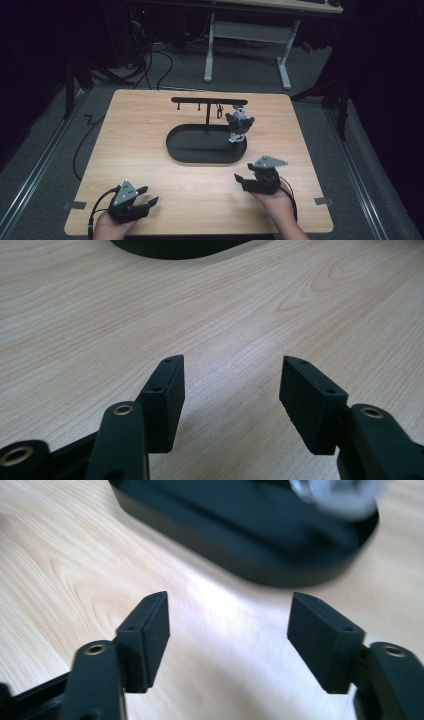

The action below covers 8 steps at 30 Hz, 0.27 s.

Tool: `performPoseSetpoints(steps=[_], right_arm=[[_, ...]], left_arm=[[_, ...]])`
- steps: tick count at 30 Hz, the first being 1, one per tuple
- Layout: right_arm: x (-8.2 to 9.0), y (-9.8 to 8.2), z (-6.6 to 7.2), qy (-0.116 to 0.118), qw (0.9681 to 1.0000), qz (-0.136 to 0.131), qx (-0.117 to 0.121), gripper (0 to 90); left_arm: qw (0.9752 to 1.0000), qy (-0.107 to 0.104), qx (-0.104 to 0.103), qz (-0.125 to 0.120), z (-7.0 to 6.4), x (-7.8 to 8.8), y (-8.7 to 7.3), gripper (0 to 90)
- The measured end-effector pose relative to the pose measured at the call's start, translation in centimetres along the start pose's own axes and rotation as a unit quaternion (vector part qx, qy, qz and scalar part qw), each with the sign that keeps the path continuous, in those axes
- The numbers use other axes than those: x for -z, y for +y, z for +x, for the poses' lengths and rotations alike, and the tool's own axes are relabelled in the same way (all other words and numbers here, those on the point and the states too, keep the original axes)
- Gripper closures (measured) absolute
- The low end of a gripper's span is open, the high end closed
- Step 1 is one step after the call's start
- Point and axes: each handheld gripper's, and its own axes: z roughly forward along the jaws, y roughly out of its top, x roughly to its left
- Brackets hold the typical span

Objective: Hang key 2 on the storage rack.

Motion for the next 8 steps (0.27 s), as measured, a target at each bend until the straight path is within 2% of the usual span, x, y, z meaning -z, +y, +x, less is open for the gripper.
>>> performPoseSetpoints(steps=[2, 4, 6, 8], right_arm=[[0.1, -2.7, 0.1, -0.007, 0.9997, -0.015, -0.020, 26.5], [0.2, -4.6, 0.1, -0.008, 0.9990, -0.025, -0.036, 23.2], [0.6, -4.8, 0.1, -0.004, 0.9985, -0.030, -0.047, 19.5], [1.4, -4.4, 0.0, -0.017, 0.9979, -0.048, -0.041, 17.2]], left_arm=[[1.0000, -0.003, 0.002, 0.000, 0.0, -0.1, 0.0, 44.2], [1.0000, -0.005, 0.002, -0.001, -0.1, -0.1, 0.0, 44.2], [1.0000, -0.008, 0.004, -0.003, -0.2, -0.2, 0.1, 44.0], [0.9999, -0.009, 0.005, -0.005, -0.2, -0.2, 0.2, 43.8]])
